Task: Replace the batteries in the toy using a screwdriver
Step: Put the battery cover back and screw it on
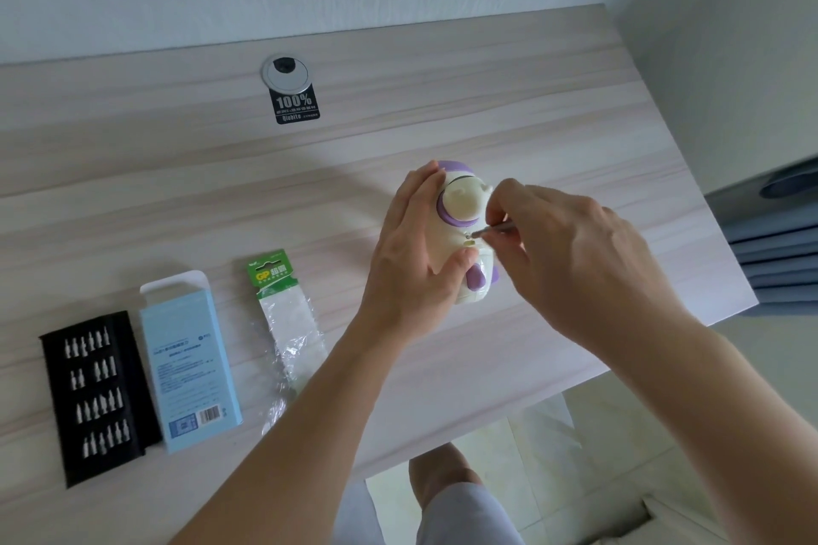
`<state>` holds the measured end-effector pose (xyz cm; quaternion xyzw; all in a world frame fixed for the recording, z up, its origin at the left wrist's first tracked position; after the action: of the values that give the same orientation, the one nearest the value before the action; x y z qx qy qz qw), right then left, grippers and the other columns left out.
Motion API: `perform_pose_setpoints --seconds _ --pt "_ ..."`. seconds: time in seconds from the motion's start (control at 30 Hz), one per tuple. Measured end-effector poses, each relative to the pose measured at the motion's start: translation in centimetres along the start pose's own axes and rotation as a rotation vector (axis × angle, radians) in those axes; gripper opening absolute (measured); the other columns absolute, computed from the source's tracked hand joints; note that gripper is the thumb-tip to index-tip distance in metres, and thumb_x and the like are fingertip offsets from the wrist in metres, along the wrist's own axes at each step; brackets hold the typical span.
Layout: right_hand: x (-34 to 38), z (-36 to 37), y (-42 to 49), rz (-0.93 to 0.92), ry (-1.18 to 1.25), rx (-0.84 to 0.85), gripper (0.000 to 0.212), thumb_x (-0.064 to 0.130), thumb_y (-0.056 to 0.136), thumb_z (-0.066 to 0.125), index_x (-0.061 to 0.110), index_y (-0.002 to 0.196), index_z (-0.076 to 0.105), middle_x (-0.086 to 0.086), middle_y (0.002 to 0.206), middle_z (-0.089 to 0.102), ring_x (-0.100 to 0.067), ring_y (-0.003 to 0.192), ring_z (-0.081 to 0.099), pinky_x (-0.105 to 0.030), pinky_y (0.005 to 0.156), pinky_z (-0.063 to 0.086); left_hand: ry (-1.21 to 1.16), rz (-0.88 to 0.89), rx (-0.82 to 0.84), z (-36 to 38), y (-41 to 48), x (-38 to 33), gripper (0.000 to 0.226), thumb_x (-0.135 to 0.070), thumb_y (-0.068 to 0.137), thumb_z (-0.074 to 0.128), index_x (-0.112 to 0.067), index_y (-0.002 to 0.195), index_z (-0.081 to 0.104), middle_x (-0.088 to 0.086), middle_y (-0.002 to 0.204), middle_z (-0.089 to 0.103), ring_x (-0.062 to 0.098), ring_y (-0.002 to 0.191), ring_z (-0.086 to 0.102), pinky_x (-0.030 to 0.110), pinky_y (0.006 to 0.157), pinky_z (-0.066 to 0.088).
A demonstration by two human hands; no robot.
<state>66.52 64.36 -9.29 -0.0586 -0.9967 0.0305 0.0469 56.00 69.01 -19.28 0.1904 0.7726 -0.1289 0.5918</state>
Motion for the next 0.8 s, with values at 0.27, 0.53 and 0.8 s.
perform_pose_setpoints --seconds 0.27,0.53,0.8 --pt "-1.3 0.3 -0.6 0.266 -0.042 -0.167 0.051 0.051 0.094 0.057 0.016 0.061 0.041 -0.004 0.049 0.039 -0.028 0.045 0.034 -0.026 0.048 0.021 0.009 -0.050 0.028 -0.4 0.0 -0.4 0.078 -0.022 0.077 0.070 -0.016 0.149 0.040 -0.017 0.155 0.031 0.001 0.146 0.028 0.019 0.117 0.028" --pt "-3.2 2.1 -3.4 0.586 0.414 -0.052 0.030 0.044 0.100 0.046 0.018 0.088 0.054 0.000 0.080 0.062 -0.031 0.075 0.054 -0.037 0.064 0.042 0.118 -0.146 0.062 -1.3 0.0 -0.9 0.086 -0.030 0.073 0.085 -0.025 0.149 0.043 -0.017 0.157 0.035 0.001 0.144 0.029 0.029 0.119 0.029" --pt "-5.1 4.3 -6.7 0.937 1.561 -0.067 0.008 0.018 0.095 0.065 0.012 0.093 0.070 -0.003 0.079 0.074 -0.015 0.060 0.065 -0.027 0.050 0.039 0.049 -0.249 0.034 -1.7 -0.6 -3.9 0.070 -0.018 0.077 0.085 -0.051 0.129 0.050 -0.030 0.124 0.055 -0.003 0.118 0.053 0.021 0.084 0.057"
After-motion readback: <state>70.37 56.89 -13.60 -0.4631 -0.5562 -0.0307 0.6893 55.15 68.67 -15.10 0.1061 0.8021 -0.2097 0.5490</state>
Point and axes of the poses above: each hand's wrist, its own y-axis towards the middle knuckle, its own z-axis out of the palm, x = y × z, the point moved 7 cm from there along y, towards the middle knuckle
